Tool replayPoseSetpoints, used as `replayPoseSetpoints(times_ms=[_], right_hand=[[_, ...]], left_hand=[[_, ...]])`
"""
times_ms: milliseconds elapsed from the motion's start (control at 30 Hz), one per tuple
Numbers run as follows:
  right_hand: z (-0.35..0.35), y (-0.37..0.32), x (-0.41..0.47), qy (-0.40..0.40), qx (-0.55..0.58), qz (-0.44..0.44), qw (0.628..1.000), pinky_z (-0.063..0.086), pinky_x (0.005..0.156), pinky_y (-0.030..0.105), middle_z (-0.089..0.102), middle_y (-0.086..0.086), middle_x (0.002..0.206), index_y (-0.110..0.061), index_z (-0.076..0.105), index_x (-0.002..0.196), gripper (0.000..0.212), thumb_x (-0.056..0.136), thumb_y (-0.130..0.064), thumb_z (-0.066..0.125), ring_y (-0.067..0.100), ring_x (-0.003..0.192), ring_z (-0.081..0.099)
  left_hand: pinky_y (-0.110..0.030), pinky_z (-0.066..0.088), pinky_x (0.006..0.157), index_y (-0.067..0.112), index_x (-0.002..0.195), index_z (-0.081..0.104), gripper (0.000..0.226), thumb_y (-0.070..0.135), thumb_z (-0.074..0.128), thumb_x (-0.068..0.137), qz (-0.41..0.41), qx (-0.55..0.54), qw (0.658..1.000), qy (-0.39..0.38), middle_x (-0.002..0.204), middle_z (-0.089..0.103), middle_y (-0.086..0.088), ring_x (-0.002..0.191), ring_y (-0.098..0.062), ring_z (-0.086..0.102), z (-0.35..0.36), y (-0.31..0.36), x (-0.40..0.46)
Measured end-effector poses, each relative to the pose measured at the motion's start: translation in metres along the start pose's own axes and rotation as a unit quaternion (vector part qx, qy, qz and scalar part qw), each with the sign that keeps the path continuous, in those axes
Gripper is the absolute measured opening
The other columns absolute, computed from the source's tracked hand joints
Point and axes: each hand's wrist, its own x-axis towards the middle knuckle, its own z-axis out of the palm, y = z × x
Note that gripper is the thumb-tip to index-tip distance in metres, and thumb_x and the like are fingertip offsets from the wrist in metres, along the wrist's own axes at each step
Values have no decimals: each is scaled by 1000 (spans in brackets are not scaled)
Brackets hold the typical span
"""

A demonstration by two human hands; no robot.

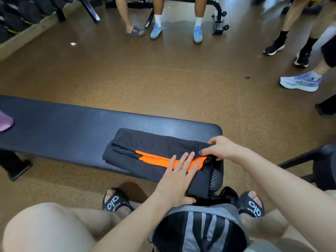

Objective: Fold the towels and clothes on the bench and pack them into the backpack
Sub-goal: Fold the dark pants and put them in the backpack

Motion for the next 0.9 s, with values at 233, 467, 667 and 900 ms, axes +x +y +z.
replayPoseSetpoints(times_ms=[233,467,667,900], right_hand=[[-3,-19,-16,-5,150,19,989,52,53,26,61,5,103,-16,61,105,34,77,-17,80,18,88,60],[6,-109,-18,-21,143,-35,989,37,45,23,57,9,82,-11,60,106,28,79,-10,69,18,60,47],[39,-207,13,-33,85,-23,996,38,42,19,49,5,72,-13,55,79,13,85,-18,65,16,51,45],[110,-276,70,-57,62,-6,996,46,42,19,57,6,88,-12,58,86,16,89,-25,67,15,54,54]], left_hand=[[-49,20,123,11,162,3,97,49,58,90,-56,-64,994,64,169,2,-12,156,-25,10,-3,6,-21],[-11,29,113,42,157,23,71,17,54,99,-100,-521,841,106,152,39,32,140,12,33,-44,-16,-59],[-27,56,80,5,118,62,25,10,41,106,-386,-844,321,188,109,75,-11,96,-19,72,-43,-60,-59],[-50,44,111,17,136,55,43,38,33,107,-343,-894,178,227,130,69,-7,123,-29,63,-36,-114,-85]])
